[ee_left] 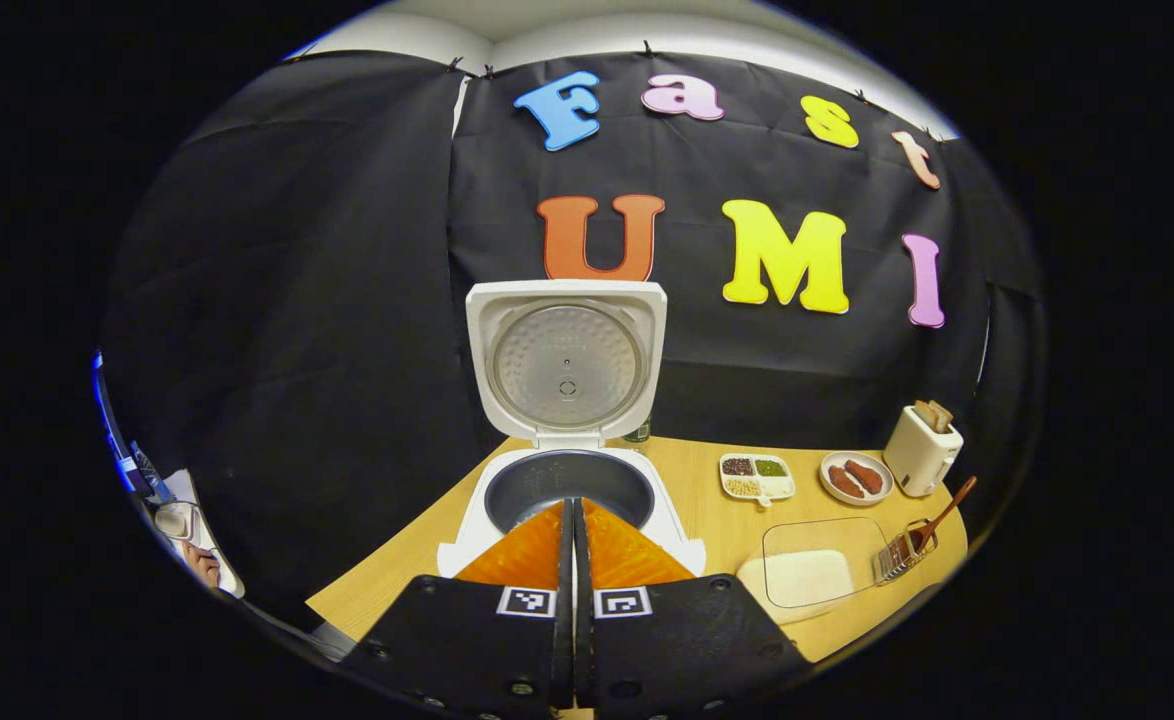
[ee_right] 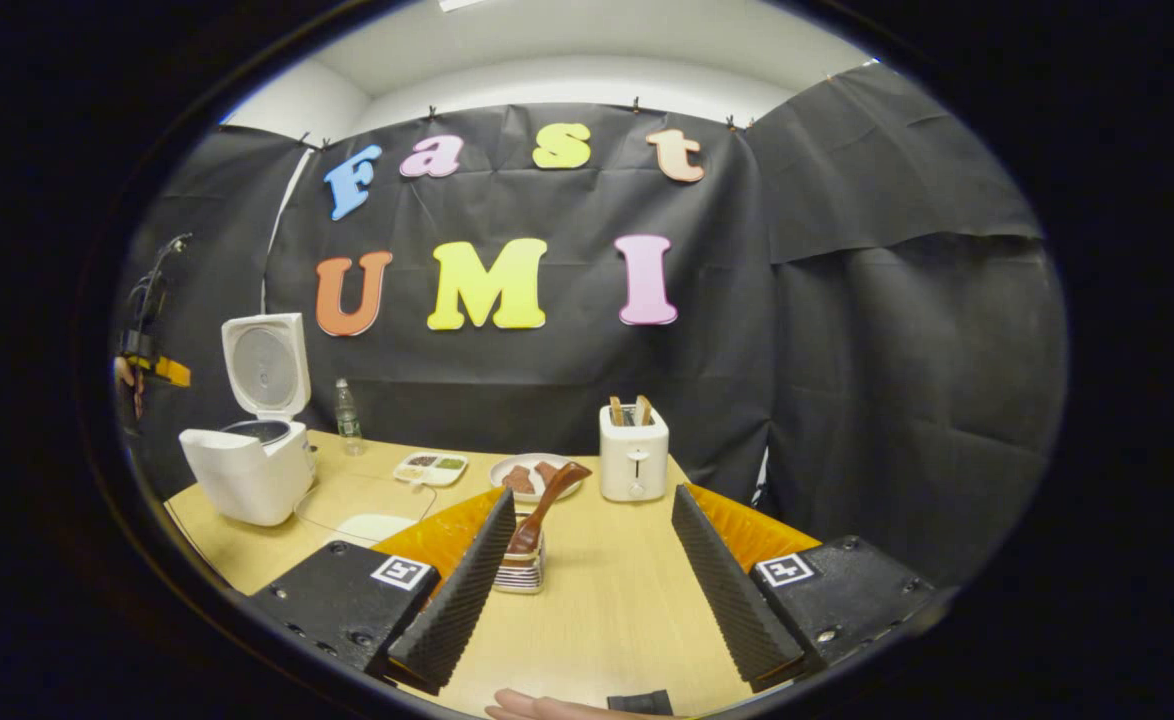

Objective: Close the left gripper, press the button to open the rice cooker; take a wooden spoon from the chopstick holder with the right hand, scoop a spoonful of rice and pour it into the rice cooker, then put the wooden spoon back into the chopstick holder.

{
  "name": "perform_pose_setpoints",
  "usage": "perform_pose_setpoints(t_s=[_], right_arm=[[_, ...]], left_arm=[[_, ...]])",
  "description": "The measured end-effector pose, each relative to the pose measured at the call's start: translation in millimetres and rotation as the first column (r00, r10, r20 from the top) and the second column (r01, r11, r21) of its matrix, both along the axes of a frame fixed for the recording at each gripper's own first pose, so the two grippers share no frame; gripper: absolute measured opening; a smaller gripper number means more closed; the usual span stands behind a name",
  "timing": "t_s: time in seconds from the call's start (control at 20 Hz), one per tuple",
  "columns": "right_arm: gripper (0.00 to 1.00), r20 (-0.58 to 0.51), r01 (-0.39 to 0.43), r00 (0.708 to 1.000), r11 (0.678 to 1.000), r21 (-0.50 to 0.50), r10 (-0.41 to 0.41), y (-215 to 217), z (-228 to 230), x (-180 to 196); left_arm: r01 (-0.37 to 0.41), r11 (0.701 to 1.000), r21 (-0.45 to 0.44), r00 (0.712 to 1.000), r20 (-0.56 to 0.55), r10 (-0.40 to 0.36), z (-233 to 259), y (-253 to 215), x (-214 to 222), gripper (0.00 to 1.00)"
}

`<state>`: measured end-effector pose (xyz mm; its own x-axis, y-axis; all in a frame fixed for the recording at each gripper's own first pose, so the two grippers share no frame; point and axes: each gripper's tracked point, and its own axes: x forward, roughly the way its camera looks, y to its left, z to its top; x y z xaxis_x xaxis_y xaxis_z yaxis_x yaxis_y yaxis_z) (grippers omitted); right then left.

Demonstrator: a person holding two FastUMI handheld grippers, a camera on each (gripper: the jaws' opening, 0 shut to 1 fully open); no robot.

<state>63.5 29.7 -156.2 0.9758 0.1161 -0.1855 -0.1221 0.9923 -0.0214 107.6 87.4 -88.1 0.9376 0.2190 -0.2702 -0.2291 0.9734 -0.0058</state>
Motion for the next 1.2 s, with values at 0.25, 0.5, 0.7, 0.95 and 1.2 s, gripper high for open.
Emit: perform_pose_setpoints(t_s=[0.25, 0.5, 0.7, 0.95, 1.2], right_arm=[[1.0, -0.015, -0.03, 0.999, 0.998, 0.049, 0.03, 14.7, -17.9, 24.3], [1.0, -0.055, -0.069, 0.996, 0.994, 0.086, 0.074, 37.1, -54.6, 69.6], [1.0, -0.105, -0.061, 0.992, 0.991, 0.121, 0.074, 48.7, -87.3, 113.1], [1.0, -0.187, -0.025, 0.981, 0.986, 0.163, 0.055, 68.0, -131.2, 166.5], [0.88, -0.261, 0.015, 0.965, 0.981, 0.195, 0.037, 76.7, -163.0, 204.9]], left_arm=[[0.051, 0.998, 0.035, 0.994, 0.099, -0.054, 12.3, -24.0, -40.0, 0.97], [0.065, 0.994, 0.083, 0.978, 0.192, -0.08, 21.4, -39.0, -81.8, 0.96], [0.032, 0.996, 0.087, 0.967, 0.251, -0.053, 18.1, -36.4, -124.3, 0.96], [0.022, 0.993, 0.12, 0.952, 0.3, -0.057, 7.2, -34.0, -168.1, 0.96], [0.019, 0.988, 0.155, 0.962, 0.266, -0.06, -15.7, -27.6, -191.6, 0.96]])
